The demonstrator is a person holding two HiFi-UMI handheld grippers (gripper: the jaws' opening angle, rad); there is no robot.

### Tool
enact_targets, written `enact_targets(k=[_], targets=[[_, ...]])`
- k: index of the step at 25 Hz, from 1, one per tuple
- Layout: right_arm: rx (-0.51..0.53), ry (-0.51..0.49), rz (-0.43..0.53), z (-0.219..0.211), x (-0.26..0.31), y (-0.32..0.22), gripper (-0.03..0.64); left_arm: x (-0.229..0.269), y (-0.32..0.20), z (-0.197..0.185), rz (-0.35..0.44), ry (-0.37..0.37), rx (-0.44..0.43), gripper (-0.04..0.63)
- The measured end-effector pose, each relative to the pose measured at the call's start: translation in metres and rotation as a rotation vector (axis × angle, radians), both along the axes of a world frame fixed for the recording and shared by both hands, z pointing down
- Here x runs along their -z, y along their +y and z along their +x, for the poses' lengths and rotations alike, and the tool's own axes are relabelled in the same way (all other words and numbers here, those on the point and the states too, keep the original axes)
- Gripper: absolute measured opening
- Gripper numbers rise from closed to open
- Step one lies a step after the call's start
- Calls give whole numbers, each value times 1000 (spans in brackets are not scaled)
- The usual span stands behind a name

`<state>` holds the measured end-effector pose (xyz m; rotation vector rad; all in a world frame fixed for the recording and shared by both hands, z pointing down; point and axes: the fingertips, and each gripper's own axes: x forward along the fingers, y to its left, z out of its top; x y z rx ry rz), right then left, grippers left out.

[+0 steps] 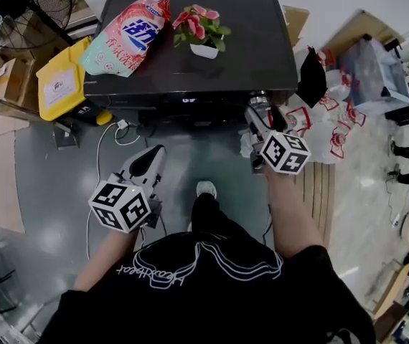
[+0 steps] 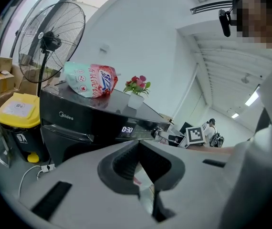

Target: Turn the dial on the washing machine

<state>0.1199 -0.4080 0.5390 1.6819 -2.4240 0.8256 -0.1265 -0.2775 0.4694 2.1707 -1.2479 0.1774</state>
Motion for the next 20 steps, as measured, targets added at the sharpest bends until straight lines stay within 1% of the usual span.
enact_targets(k=[2, 4, 8, 11, 13, 15, 20], targets=[[42, 237, 59, -4, 4, 3, 380, -1, 4, -2, -2, 1, 1, 5], [87, 424, 103, -11, 7, 6, 377, -1, 7, -3, -4, 4, 3, 5], [138, 707, 168, -21, 9, 6, 369, -2, 12, -5, -8, 5, 3, 5], [154, 904, 226, -24, 5, 5, 348, -3, 13, -10, -8, 1, 7, 5], [154, 985, 252, -26, 2, 3, 339, -4, 14, -13, -8, -4, 12, 5], [145, 1038, 264, -25, -2, 1, 333, -6, 15, -17, -13, -11, 17, 5], [124, 1112, 291, -23, -5, -5, 306, -11, 17, -23, -25, -25, 24, 5]])
